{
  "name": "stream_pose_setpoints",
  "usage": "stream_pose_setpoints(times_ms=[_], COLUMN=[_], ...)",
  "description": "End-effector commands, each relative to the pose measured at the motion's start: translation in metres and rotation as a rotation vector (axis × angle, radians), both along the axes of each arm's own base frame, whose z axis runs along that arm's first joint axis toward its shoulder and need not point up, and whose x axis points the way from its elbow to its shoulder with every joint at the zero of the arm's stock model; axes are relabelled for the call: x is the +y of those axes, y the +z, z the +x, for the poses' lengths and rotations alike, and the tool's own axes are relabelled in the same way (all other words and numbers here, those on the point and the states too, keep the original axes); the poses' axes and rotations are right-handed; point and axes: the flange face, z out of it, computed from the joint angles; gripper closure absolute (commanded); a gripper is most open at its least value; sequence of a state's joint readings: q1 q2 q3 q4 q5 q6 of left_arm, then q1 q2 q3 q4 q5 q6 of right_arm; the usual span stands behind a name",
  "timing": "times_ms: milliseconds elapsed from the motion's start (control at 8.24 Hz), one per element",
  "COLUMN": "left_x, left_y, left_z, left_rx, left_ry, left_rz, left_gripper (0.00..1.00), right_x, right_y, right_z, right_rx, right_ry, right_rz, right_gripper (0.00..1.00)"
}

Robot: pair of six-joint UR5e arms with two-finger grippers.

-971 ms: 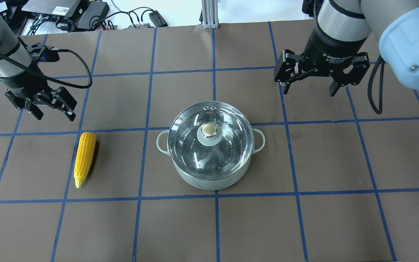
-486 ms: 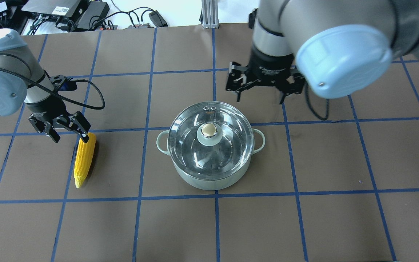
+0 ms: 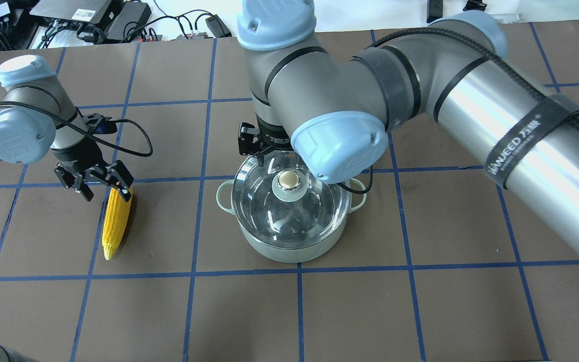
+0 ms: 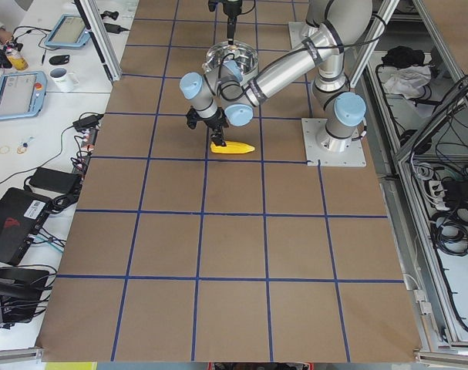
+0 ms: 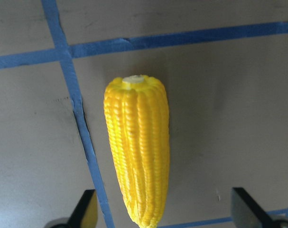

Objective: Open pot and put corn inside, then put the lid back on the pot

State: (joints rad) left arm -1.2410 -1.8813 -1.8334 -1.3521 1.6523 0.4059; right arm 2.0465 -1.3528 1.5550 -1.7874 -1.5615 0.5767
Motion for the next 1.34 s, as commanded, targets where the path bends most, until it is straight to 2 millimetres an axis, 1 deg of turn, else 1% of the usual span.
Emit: stream_pose_setpoints(times_ms=[0, 121, 243, 364, 486, 607, 729, 850, 971, 1093, 1214], left_x=[-0.014, -0.014, -0.014, -0.014, -0.016, -0.016, -0.016, -0.015, -0.015, -0.014, -0.013], left_y=[-0.042, -0.045, -0.047, -0.053, -0.06, -0.059, -0.058, -0.057, -0.057, -0.055, -0.05], left_z=[0.005, 0.005, 0.005, 0.005, 0.006, 0.007, 0.008, 0.014, 0.017, 0.017, 0.017], left_rx=[0.003, 0.008, 0.009, 0.013, 0.013, 0.011, 0.006, 0.003, 0.006, 0.005, 0.004], left_ry=[-0.008, -0.017, -0.015, -0.016, -0.017, -0.011, 0.002, 0.038, 0.047, 0.048, 0.053], left_rz=[0.003, 0.007, 0.008, 0.019, 0.023, 0.022, 0.019, 0.018, 0.017, 0.017, 0.016], left_gripper=[0.0, 0.0, 0.0, 0.0, 0.0, 0.0, 0.0, 0.0, 0.15, 0.76, 1.0], right_x=[0.006, 0.004, 0.002, 0.003, 0.003, 0.001, 0.001, 0.0, -0.001, -0.003, -0.004], right_y=[-0.036, -0.035, -0.041, -0.044, -0.046, -0.064, -0.066, -0.064, -0.062, -0.06, -0.059], right_z=[0.01, 0.007, 0.005, 0.005, 0.005, 0.006, 0.007, 0.007, 0.005, 0.003, 0.002], right_rx=[0.023, 0.033, 0.052, 0.053, 0.054, 0.066, 0.064, 0.063, 0.062, 0.059, 0.058], right_ry=[0.037, 0.056, 0.081, 0.083, 0.079, 0.074, 0.065, 0.063, 0.065, 0.059, 0.054], right_rz=[0.033, 0.027, 0.032, 0.036, 0.039, 0.067, 0.069, 0.067, 0.062, 0.06, 0.057], right_gripper=[0.01, 0.01, 0.01, 0.01, 0.05, 0.1, 0.12, 0.22, 0.32, 0.35, 0.35])
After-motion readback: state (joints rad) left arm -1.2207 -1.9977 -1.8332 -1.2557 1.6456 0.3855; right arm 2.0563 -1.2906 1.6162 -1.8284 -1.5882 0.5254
